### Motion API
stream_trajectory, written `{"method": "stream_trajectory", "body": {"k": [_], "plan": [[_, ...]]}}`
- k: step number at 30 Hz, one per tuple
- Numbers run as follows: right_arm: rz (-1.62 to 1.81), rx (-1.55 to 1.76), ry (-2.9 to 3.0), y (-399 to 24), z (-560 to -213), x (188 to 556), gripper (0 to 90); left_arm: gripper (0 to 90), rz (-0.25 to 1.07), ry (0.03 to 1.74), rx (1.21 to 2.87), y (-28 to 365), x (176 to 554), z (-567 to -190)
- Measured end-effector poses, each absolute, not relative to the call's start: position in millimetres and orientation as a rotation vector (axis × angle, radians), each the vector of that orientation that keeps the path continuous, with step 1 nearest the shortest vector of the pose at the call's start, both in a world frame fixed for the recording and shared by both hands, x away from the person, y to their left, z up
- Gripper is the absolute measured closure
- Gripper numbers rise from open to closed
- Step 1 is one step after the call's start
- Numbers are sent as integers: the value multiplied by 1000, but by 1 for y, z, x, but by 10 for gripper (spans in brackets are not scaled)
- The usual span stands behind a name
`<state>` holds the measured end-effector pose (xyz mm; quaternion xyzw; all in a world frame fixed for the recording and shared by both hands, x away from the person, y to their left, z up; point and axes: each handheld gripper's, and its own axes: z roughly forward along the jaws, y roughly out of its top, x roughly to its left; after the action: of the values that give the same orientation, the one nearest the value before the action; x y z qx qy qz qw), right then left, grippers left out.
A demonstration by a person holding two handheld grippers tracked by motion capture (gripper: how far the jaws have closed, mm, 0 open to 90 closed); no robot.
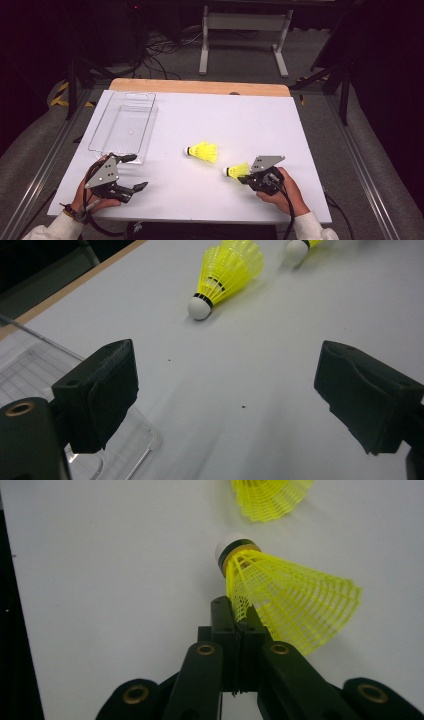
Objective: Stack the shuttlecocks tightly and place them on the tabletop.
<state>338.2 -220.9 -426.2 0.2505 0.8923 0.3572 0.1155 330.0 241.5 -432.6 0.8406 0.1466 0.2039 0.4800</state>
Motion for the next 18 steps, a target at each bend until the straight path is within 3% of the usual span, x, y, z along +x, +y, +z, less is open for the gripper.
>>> {"method": "stream_trajectory", "body": {"k": [18], "plan": [[1136, 728, 2481, -222, -418, 338, 900, 114, 474, 365, 2039, 242, 332, -434]]}}
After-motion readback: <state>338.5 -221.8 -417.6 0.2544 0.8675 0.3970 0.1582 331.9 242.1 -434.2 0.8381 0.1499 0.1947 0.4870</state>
